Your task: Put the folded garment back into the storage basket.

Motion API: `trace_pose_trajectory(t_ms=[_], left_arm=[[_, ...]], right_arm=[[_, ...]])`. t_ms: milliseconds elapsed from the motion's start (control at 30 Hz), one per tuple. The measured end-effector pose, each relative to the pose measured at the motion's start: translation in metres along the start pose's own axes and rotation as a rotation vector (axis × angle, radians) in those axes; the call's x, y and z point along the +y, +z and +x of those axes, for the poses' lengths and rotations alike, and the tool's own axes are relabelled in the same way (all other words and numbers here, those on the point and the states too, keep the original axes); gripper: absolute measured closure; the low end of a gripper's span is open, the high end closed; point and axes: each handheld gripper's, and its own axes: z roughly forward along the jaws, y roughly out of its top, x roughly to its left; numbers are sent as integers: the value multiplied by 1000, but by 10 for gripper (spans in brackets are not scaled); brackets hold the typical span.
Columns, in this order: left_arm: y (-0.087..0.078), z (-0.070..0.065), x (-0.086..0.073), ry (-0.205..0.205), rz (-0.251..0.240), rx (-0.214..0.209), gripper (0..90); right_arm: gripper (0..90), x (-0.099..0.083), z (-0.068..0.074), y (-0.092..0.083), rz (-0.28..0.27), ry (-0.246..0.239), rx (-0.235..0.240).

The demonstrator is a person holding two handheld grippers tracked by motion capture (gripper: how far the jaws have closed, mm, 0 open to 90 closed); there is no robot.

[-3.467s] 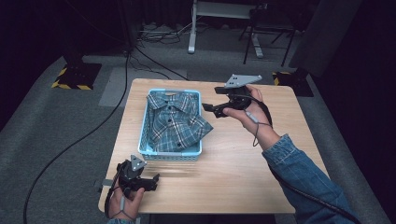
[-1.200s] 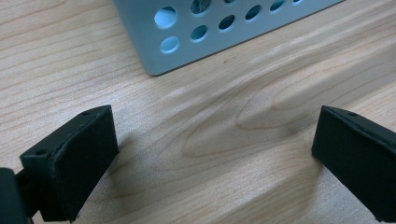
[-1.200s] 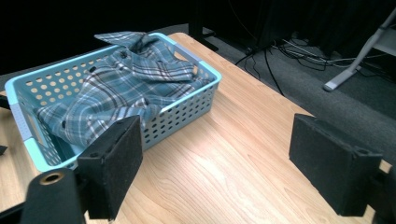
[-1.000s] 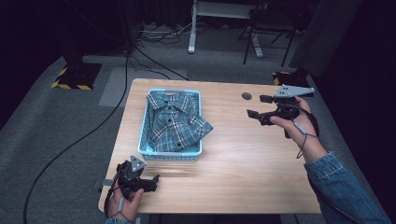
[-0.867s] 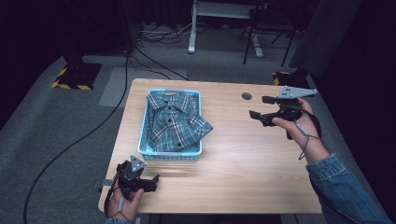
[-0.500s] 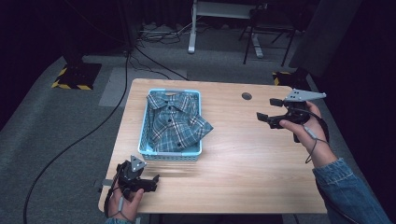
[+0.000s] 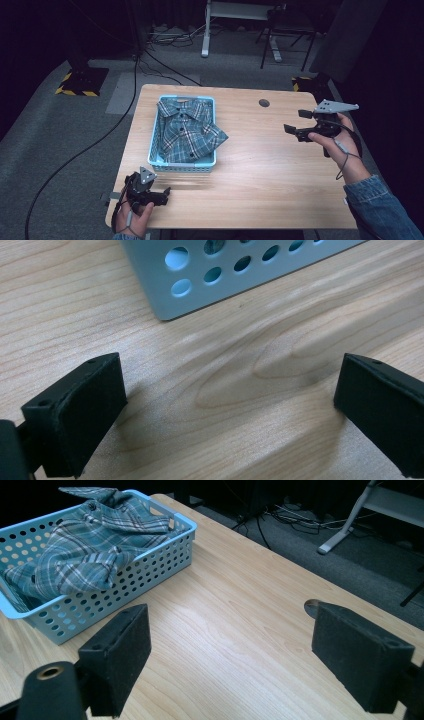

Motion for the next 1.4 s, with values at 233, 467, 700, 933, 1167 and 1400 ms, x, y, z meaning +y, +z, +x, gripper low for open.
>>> trace_pose_trajectory(t_ms=[233, 467, 700, 933, 1167, 1400], left_arm=[[0, 0, 0, 1, 0, 0, 2], [0, 0, 0, 1, 0, 0, 2], [0, 0, 0, 1, 0, 0, 2], [0, 0, 0, 1, 0, 0, 2], [0, 0, 0, 1, 0, 0, 2], [0, 0, 0, 1, 0, -1, 2]], right_arm=[[155, -7, -3, -6, 1, 4, -14], [153, -15, -6, -11, 13, 6, -33], [153, -22, -7, -12, 23, 4, -54], [153, -34, -11, -13, 57, 30, -80], [145, -47, -17, -15, 68, 55, -86], [139, -60, -21, -18, 86, 81, -103]])
